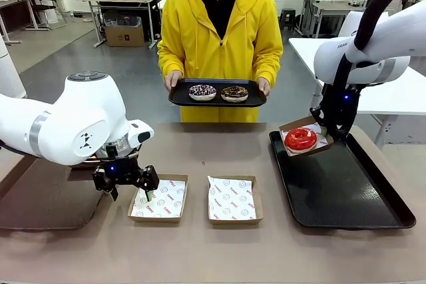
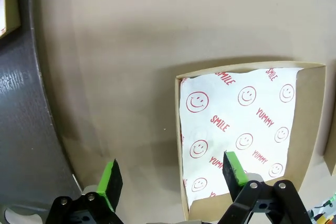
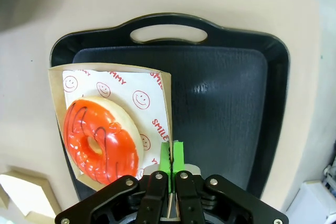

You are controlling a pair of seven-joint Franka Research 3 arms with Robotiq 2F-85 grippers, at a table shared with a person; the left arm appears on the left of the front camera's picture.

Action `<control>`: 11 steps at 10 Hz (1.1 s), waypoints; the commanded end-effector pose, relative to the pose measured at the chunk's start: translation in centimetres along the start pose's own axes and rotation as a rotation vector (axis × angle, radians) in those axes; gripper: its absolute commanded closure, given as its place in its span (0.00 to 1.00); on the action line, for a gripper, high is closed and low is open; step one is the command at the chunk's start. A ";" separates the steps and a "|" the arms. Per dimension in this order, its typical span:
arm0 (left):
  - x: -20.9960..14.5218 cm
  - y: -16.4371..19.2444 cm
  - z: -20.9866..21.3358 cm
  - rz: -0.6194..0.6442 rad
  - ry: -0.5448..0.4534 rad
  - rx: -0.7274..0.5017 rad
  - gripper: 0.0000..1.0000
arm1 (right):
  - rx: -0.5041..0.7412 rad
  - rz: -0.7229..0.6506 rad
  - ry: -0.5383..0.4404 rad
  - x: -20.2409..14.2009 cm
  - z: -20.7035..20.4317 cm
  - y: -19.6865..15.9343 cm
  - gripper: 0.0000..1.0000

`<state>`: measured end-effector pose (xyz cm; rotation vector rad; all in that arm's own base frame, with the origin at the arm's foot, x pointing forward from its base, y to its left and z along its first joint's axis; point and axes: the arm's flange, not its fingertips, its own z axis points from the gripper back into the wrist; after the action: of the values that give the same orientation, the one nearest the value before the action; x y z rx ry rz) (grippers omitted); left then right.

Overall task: Individually package the donuts and arrange them on the tray.
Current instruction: Place the picked Paper togo box on the Handle tray while simultaneously picking up another Paper togo box from the table with the other hand.

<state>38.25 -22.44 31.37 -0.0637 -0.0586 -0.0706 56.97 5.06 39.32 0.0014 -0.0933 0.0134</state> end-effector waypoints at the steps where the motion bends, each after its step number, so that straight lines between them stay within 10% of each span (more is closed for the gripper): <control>1: 0.1 -0.9 -1.0 0.009 -0.024 0.023 0.00 | 0.035 -0.025 0.018 1.0 -0.3 0.1 0.98; 11: 0.9 -1.8 -1.6 -0.020 -0.029 0.047 0.00 | 0.058 -0.023 0.125 1.5 -2.4 0.5 0.98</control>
<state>38.91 -23.46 30.27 -0.0343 -0.0623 -0.1147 58.14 5.45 36.81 0.0313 0.0189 -0.0064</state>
